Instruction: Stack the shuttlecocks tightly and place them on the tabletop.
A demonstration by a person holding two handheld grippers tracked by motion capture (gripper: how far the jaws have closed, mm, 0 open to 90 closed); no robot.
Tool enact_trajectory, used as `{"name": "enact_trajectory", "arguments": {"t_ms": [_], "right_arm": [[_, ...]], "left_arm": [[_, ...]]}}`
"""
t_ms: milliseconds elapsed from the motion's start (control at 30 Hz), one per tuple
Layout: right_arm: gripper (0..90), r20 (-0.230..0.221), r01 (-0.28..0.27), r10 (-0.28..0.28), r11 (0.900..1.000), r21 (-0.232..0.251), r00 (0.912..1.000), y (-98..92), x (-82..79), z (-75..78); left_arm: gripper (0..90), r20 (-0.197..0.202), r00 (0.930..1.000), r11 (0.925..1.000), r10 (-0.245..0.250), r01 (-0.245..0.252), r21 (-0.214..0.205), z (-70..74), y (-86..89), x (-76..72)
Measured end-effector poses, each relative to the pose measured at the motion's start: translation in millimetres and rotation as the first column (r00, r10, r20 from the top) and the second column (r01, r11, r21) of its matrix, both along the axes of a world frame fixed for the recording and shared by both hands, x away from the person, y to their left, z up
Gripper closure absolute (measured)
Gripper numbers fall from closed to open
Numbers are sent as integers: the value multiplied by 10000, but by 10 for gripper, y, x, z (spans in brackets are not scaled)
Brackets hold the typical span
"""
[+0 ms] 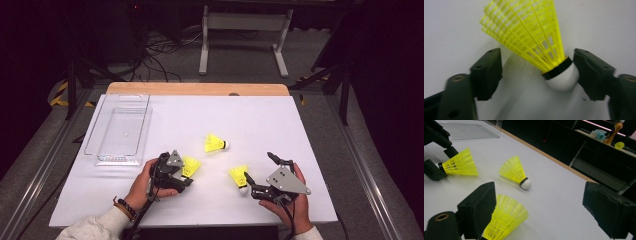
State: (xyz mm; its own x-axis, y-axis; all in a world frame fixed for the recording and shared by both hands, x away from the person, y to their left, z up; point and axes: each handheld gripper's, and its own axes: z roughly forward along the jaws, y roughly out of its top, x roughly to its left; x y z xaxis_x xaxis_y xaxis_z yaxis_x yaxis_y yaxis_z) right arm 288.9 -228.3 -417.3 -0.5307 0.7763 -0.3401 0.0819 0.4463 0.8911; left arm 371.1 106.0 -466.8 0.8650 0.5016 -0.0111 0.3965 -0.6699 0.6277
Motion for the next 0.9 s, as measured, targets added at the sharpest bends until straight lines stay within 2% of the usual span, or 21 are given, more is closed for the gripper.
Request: {"name": "enact_trajectory", "arguments": {"t_ms": [33,67,100,133,200,233,400,500,533,600,633,767,867,900], "right_arm": [[127,-7,-8,8,10000,-15,10000,0,0,-2],[129,-36,-21,20,10000,-37,10000,1,2,-4],[129,-88,-38,37,10000,-80,10000,5,5,-8],[131,-118,-57,55,9999,-155,9999,10,6,-12],[132,-124,-61,58,9997,-221,9999,14,6,-17],[132,-138,-75,71,9997,-246,9999,17,5,-18],[133,-245,-137,126,9990,-429,9996,28,9,-34],[133,-307,-176,161,9987,-474,9994,34,13,-41],[133,-341,-195,177,9984,-530,9993,38,15,-45],[133,-376,-208,185,9979,-609,9991,47,22,-52],[133,-403,-227,202,9978,-616,9990,50,26,-55],[133,-449,-291,261,9973,-676,9986,62,28,-62],[133,-496,-321,287,9970,-698,9984,65,31,-67],[133,-530,-320,284,9971,-685,9982,68,36,-74]], "left_arm": [[375,50,9999,9999,-143,143,32,7,4,-1],[399,74,9996,9995,-283,282,127,20,15,-5],[465,137,9979,9976,-635,631,298,42,40,-11],[542,235,9975,9971,-665,656,391,49,51,-12],[579,143,9964,9960,-834,828,340,68,98,-10],[610,199,9936,9930,-1112,1103,430,82,128,-6],[632,111,9872,9834,-1592,1576,900,121,265,-20],[614,67,9875,9837,-1574,1562,891,126,313,-11],[559,-85,9886,9852,-1506,1508,819,125,321,-4],[563,-54,9871,9833,-1600,1598,870,109,279,5],[530,10,9884,9840,-1522,1514,944,108,258,7],[402,-20,9908,9883,-1350,1348,714,110,158,40],[372,-9,9911,9893,-1333,1331,601,113,77,73],[351,-62,9902,9895,-1397,1398,375,106,36,111]]}}
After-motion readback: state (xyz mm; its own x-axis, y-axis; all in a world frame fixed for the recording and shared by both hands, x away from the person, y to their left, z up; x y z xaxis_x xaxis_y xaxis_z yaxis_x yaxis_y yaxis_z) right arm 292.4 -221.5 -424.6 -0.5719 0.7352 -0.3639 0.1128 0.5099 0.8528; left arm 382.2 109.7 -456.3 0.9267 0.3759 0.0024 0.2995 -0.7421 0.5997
